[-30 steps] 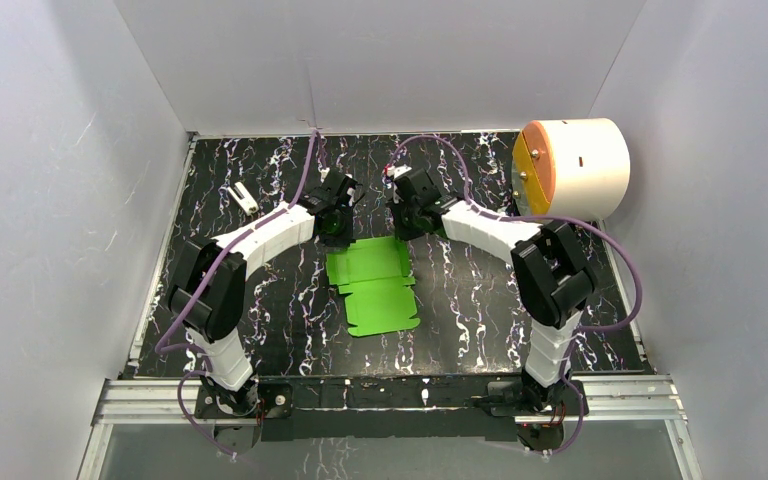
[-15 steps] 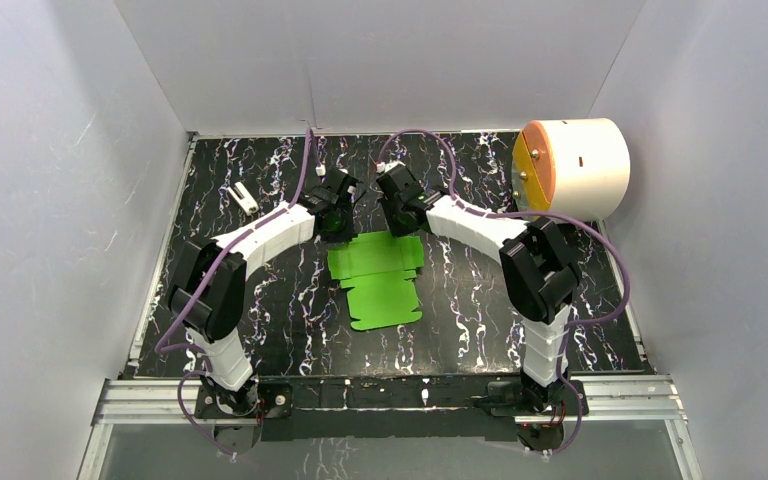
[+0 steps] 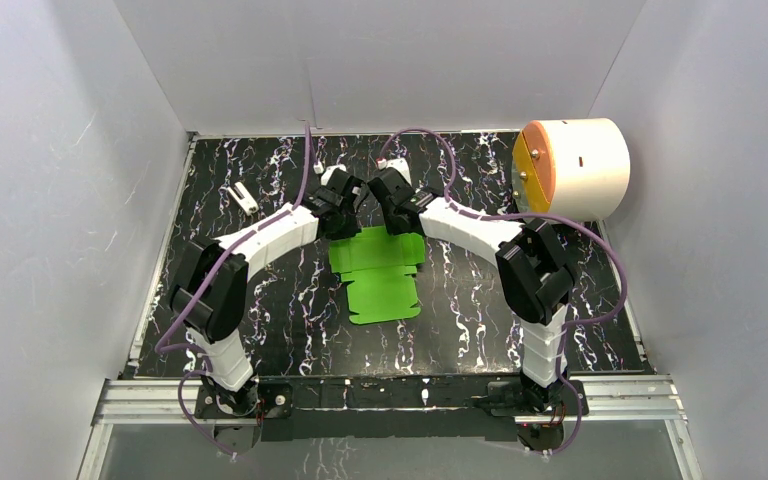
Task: Fold the paper box
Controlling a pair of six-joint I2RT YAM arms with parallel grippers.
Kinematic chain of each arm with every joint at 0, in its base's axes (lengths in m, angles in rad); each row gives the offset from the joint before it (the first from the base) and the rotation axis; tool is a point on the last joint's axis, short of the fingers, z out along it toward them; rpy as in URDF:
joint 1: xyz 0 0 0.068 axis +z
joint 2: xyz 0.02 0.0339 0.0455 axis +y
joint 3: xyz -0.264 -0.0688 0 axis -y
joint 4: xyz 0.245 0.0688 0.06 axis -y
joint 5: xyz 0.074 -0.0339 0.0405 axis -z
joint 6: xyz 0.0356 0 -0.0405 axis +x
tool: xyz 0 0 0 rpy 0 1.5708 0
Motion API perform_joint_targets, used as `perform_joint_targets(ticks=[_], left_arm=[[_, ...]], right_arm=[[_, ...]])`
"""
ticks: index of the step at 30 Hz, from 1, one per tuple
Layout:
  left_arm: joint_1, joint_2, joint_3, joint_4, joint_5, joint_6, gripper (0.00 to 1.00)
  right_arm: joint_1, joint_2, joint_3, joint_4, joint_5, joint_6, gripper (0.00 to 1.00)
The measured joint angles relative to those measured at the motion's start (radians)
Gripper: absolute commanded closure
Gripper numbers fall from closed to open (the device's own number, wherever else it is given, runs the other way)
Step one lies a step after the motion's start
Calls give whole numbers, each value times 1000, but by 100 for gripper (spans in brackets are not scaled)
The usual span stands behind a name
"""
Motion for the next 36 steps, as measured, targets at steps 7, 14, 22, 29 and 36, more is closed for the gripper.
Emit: perform_joint_targets(ticks=[7, 14, 22, 29, 36], left_arm=[[-16, 6, 14, 13, -60, 1, 100], [-16, 27, 43, 29, -109, 3, 100], [-19, 31, 34, 57, -150, 6, 85], [-44, -34, -51, 70, -145, 13, 68], [10, -251, -169, 79, -45, 1, 53]], right_arm=[[0, 8, 22, -14, 28, 42, 89], [-11, 12, 36, -14, 31, 82, 89], [-15, 8, 16, 12, 29, 104, 88], [-12, -18, -81, 52, 18, 102, 85], [-21, -50, -174, 115, -43, 103, 80]])
